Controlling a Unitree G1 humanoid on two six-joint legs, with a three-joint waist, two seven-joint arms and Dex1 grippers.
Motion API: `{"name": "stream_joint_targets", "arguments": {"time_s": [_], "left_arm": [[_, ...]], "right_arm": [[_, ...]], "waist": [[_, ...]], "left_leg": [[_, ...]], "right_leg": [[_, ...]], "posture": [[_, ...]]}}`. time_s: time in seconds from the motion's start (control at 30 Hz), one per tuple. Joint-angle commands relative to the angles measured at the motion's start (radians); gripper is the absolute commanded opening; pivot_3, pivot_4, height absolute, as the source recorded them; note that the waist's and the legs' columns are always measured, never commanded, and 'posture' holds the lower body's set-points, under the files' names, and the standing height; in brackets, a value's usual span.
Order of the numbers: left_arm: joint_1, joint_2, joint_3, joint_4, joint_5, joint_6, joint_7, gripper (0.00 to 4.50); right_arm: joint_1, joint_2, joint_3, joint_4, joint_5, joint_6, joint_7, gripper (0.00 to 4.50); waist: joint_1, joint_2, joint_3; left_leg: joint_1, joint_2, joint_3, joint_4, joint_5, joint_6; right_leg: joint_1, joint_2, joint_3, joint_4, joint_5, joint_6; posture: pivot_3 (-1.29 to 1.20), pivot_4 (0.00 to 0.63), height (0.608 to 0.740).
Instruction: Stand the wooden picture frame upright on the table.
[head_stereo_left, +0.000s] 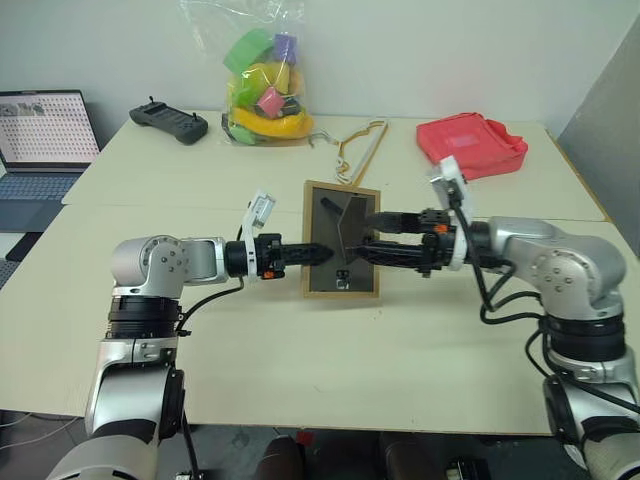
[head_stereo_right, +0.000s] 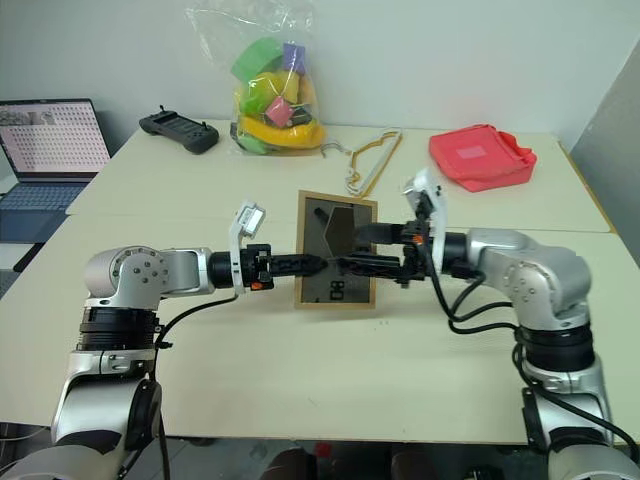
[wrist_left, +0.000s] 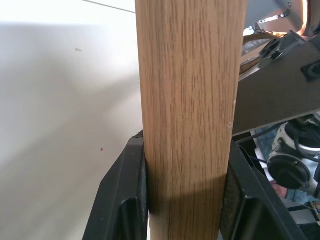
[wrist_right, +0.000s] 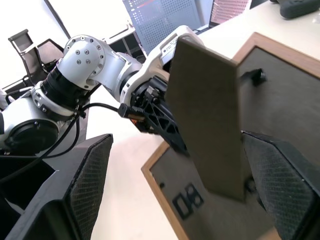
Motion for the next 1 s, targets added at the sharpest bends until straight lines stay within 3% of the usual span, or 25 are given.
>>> {"name": "stream_joint_targets", "arguments": {"time_s": [0.03,0.13,0.2,0.3,0.4,0.5,0.67,0.9,1.0], "left_arm": [[-0.002,0.006,0.040,-0.053,-0.047,0.037,-0.006,1.28],[-0.009,-0.013,0.092,-0.040,-0.095,0.144,0.023,1.28],[-0.035,-0.022,0.128,0.030,-0.145,0.237,0.053,1.28],[-0.063,-0.009,0.125,0.125,-0.274,0.267,0.100,1.28],[-0.074,0.011,0.101,0.165,-0.390,0.267,0.146,1.28],[-0.065,0.032,0.068,0.163,-0.501,0.267,0.198,1.28],[-0.041,0.039,0.014,0.116,-0.696,0.267,0.305,1.28],[-0.013,0.040,-0.008,0.101,-0.814,0.267,0.434,1.28],[-0.008,0.030,0.003,0.112,-0.860,0.264,0.485,1.28]], "right_arm": [[0.049,-0.086,-0.019,-0.005,-0.058,-0.107,0.038,4.30],[0.137,-0.177,-0.006,0.032,-0.235,-0.385,0.081,4.30],[0.227,-0.225,0.060,0.155,-0.515,-0.900,0.041,4.30],[0.252,-0.269,0.143,0.370,-0.910,-1.590,-0.203,4.30],[0.196,-0.259,0.156,0.496,-1.140,-1.953,-0.414,4.30],[0.134,-0.231,0.168,0.565,-1.326,-2.096,-0.595,4.30],[0.016,-0.159,0.202,0.662,-1.473,-2.192,-0.776,4.30],[-0.059,-0.134,0.255,0.667,-1.636,-2.257,-0.926,4.30],[-0.073,-0.136,0.257,0.672,-1.613,-2.276,-0.946,4.13]], "waist": [[0.000,0.000,0.000],[0.003,0.000,0.000],[0.005,-0.001,0.000],[0.004,-0.001,0.000],[-0.009,-0.001,0.000],[-0.022,-0.001,0.000],[-0.029,-0.001,0.000],[-0.029,-0.001,0.000],[-0.030,-0.001,0.000]], "left_leg": [[0.000,0.000,0.000,0.000,0.000,0.000],[0.000,0.000,0.000,0.000,0.000,0.000],[-0.001,-0.001,0.000,0.000,0.000,0.001],[0.000,-0.001,0.001,0.000,-0.001,0.002],[0.000,-0.001,0.002,0.000,-0.001,0.002],[0.001,-0.001,0.004,0.000,0.001,-0.002],[0.003,0.000,0.003,0.002,0.003,-0.006],[0.006,-0.002,0.002,0.003,0.005,-0.008],[0.006,-0.002,0.002,0.003,0.005,-0.008]], "right_leg": [[0.000,0.000,0.000,0.000,0.000,0.000],[0.000,0.000,0.000,-0.001,0.000,0.000],[0.001,0.000,0.000,-0.002,0.000,0.000],[0.001,0.000,0.000,-0.005,0.000,0.002],[0.001,0.000,0.002,-0.004,0.000,0.002],[-0.001,-0.001,0.005,-0.001,0.001,0.002],[-0.001,0.000,0.005,0.005,0.001,0.001],[0.000,-0.001,0.006,0.009,0.001,0.001],[0.001,-0.001,0.006,0.008,0.001,0.001]], "posture": [[0.00,0.150,0.740],[0.00,0.150,0.740],[0.00,0.150,0.740],[0.00,0.150,0.740],[0.00,0.150,0.740],[0.00,0.150,0.740],[0.00,0.150,0.740],[0.00,0.150,0.740],[0.00,0.150,0.740]]}}
